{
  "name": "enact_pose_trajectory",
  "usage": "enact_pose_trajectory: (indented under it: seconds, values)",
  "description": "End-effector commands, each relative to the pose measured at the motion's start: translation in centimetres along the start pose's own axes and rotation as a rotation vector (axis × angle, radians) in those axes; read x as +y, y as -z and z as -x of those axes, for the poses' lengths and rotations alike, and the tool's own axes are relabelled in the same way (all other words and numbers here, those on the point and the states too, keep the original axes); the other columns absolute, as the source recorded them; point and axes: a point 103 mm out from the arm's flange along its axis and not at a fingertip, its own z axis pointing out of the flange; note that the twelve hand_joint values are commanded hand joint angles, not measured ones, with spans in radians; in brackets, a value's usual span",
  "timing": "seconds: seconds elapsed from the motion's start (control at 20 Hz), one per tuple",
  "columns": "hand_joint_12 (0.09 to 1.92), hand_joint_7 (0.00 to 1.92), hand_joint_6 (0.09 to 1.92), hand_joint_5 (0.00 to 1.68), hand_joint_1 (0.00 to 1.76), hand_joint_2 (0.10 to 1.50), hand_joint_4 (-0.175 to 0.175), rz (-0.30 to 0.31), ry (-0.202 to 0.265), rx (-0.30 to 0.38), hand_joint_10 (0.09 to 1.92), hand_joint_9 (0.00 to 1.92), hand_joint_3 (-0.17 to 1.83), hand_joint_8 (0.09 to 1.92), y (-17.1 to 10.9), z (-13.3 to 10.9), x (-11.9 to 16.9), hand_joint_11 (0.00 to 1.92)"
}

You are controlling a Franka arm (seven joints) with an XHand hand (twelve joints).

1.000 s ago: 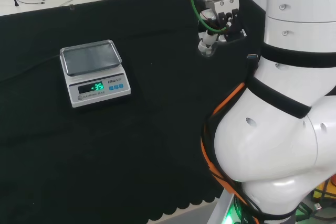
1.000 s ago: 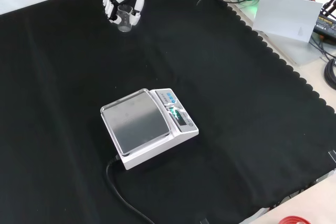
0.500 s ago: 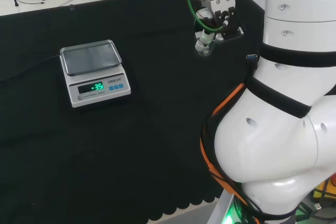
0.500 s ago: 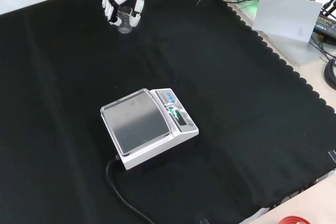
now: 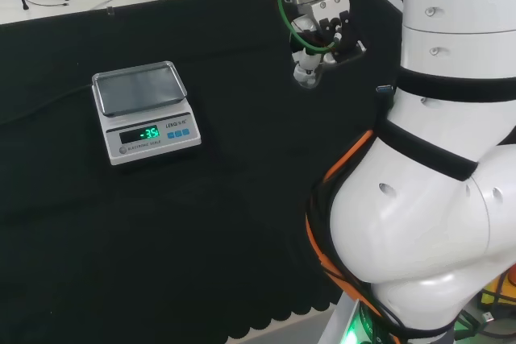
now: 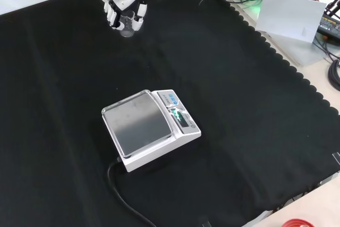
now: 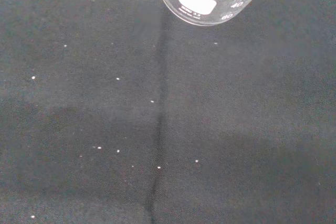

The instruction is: Put the beaker on the electronic balance.

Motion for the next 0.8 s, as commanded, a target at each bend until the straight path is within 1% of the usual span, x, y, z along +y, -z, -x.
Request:
enact_pose_trajectory:
  seconds: [0.05, 0.2, 0.4, 0.8]
  values:
    - [1.22, 0.67, 1.26, 0.81, 1.09, 1.19, -0.13, 0.001, 0.025, -0.022, 0.76, 0.93, 0.02, 0.8, 0.5, -0.9, 0.3, 0.71]
    - [1.22, 0.67, 1.26, 0.81, 1.09, 1.19, -0.13, 0.007, 0.032, -0.033, 0.76, 0.93, 0.02, 0.8, 1.2, -1.4, 0.4, 0.71]
    - [1.22, 0.67, 1.25, 0.81, 1.09, 1.19, -0.131, 0.003, 0.047, -0.067, 0.76, 0.93, 0.02, 0.8, 2.0, -2.3, 0.6, 0.72]
    - [1.22, 0.68, 1.25, 0.82, 1.09, 1.19, -0.133, 0.001, 0.078, -0.074, 0.76, 0.93, 0.02, 0.8, 4.2, -3.3, 0.9, 0.72]
